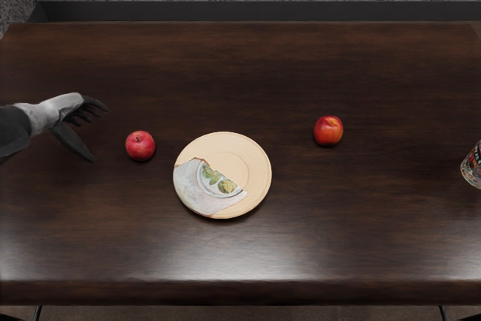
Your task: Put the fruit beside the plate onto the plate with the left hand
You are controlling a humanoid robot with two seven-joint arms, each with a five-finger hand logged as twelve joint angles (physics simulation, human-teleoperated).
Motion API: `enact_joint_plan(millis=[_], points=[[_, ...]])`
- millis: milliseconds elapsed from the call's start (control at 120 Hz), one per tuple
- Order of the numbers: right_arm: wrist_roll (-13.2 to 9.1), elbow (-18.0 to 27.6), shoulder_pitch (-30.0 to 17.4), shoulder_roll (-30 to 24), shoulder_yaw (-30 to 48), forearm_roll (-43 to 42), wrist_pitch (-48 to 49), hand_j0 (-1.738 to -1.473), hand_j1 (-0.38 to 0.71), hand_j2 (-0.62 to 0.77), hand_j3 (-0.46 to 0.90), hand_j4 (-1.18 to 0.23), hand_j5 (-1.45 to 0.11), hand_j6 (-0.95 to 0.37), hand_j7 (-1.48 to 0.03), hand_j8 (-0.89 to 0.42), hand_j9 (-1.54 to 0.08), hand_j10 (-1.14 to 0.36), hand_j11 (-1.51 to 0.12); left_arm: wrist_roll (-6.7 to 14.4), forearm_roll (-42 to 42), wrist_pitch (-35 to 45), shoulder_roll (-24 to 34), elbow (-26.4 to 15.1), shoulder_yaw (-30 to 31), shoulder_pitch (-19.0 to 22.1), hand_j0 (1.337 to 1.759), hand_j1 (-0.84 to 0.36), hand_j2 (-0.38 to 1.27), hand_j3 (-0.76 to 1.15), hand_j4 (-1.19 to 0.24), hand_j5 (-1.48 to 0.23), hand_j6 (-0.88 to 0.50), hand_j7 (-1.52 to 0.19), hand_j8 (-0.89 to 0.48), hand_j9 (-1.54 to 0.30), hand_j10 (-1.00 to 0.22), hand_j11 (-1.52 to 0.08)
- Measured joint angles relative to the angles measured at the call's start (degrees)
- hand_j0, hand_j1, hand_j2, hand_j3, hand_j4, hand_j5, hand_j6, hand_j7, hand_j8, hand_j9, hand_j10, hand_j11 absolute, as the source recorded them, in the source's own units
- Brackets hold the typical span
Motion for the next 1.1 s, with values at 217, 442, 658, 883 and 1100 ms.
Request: enact_joint_plan(millis=[217, 442, 658, 883, 1100], points=[[0.0, 0.0, 0.0, 0.0, 0.0, 0.0, 0.0, -1.658, -0.31, -0.01, 0.0, -0.03, -0.04, -0.03, -0.04, -0.03, -0.04, -0.03, -0.04, 0.0, -0.6, 9.3, -10.4, -1.2, 10.7, -6.4, 1.658, -0.02, 0.06, 0.0, -0.31, -0.4, -0.31, -0.4, -0.31, -0.4, -0.31, -0.4], [0.0, 0.0, 0.0, 0.0, 0.0, 0.0, 0.0, -1.658, -0.31, -0.01, 0.0, -0.03, -0.04, -0.03, -0.04, -0.03, -0.04, -0.03, -0.04, 0.0, -2.0, 10.9, -16.4, -0.5, 15.8, -8.7, 1.658, -0.05, 0.07, 0.0, -0.33, -0.43, -0.33, -0.43, -0.33, -0.43, -0.33, -0.43], [0.0, 0.0, 0.0, 0.0, 0.0, 0.0, 0.0, -1.658, -0.31, -0.01, 0.0, -0.03, -0.04, -0.03, -0.04, -0.03, -0.04, -0.03, -0.04, 0.0, -3.1, 11.1, -20.8, 0.5, 18.2, -10.3, 1.658, -0.06, 0.07, 0.0, -0.35, -0.45, -0.35, -0.45, -0.35, -0.45, -0.35, -0.45], [0.0, 0.0, 0.0, 0.0, 0.0, 0.0, 0.0, -1.658, -0.31, -0.01, 0.0, -0.03, -0.04, -0.03, -0.04, -0.03, -0.04, -0.03, -0.04, 0.0, -3.7, 11.1, -22.1, 0.6, 19.3, -10.3, 1.658, -0.09, 0.07, 0.0, -0.36, -0.47, -0.36, -0.47, -0.36, -0.47, -0.36, -0.47], [0.0, 0.0, 0.0, 0.0, 0.0, 0.0, 0.0, -1.658, -0.31, -0.01, 0.0, -0.03, -0.04, -0.03, -0.04, -0.03, -0.04, -0.03, -0.04, 0.1, -3.7, 11.1, -22.4, 0.7, 20.2, -10.3, 1.658, -0.23, 0.1, 0.0, -0.49, -0.63, -0.47, -0.63, -0.48, -0.63, -0.49, -0.63]])
